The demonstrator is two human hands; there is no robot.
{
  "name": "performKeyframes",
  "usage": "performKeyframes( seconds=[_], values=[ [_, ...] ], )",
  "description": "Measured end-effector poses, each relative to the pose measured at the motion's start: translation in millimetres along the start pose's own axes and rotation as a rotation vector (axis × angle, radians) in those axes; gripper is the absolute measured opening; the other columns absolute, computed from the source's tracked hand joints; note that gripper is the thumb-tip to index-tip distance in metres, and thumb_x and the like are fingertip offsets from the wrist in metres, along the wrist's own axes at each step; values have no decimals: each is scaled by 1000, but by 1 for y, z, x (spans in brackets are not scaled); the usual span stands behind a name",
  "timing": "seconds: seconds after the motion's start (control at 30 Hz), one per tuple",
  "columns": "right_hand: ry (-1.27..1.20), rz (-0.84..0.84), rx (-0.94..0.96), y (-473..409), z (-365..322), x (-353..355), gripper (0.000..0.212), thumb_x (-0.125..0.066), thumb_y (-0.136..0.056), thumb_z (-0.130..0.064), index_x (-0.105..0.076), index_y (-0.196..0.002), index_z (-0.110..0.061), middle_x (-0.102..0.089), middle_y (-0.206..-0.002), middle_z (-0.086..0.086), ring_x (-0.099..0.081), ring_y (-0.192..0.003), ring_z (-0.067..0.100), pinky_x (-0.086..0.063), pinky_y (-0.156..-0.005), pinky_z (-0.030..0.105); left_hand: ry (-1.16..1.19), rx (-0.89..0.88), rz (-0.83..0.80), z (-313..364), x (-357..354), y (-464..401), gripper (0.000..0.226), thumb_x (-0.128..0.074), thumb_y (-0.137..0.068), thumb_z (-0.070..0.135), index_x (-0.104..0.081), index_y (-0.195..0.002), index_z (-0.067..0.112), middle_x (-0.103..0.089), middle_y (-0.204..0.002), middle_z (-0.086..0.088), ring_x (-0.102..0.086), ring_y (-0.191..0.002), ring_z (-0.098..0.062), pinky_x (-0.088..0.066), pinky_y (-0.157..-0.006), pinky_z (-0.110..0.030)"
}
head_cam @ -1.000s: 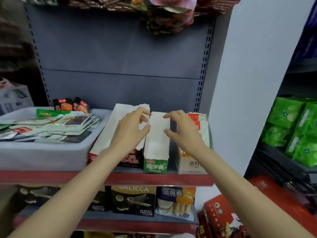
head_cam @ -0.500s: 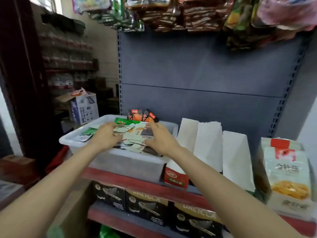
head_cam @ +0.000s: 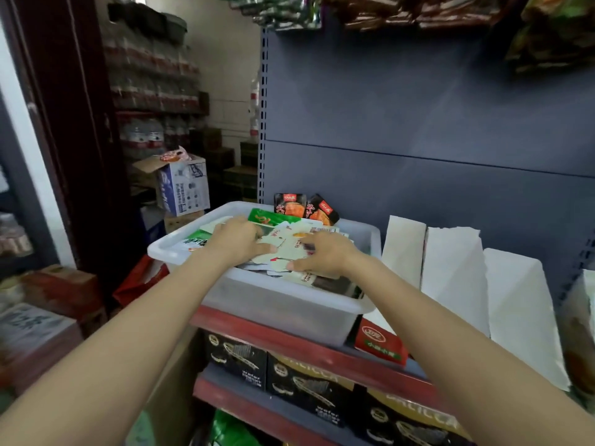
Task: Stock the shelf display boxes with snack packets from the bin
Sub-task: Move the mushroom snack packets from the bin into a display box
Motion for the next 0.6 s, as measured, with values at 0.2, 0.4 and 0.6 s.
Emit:
performKeyframes(
  seconds=[0.2,0.4,0.6],
  values=[
    [-107,31,-37,1,3,0,78,-63,-79,-57,-41,-141,-14,-45,-144,3,-43,-129,22,-36,-105,34,103,-45,171,6,14,6,31,-38,-101,22,-59,-89,3,-52,-90,-13,-57,-91,-36,-43,-75,-37],
    [-182,31,-50,3,5,1,74,-63,-81,-54,-43,-138,-11,-49,-140,5,-47,-124,22,-38,-100,32,413,57,475,-14,48,34,19,-34,-101,16,-49,-96,6,-59,-86,-13,-54,-78,-29,-43,-70,-40],
    [-911,260,85,28,0,33,33,-60,-92,-19,-54,-124,-15,-58,-119,-6,-57,-102,4,-45,-80,8,785,-112,597,27,78,73,22,-37,-101,18,-49,-84,9,-51,-72,3,-43,-63,-6,-32,-55,-20]
  ],
)
Point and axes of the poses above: each hand's wrist, its own y-axis away from the middle knuckle, its own x-axis out of the back of the hand, z = x × y, the point moved 10 cm from there along -y, towards the middle knuckle
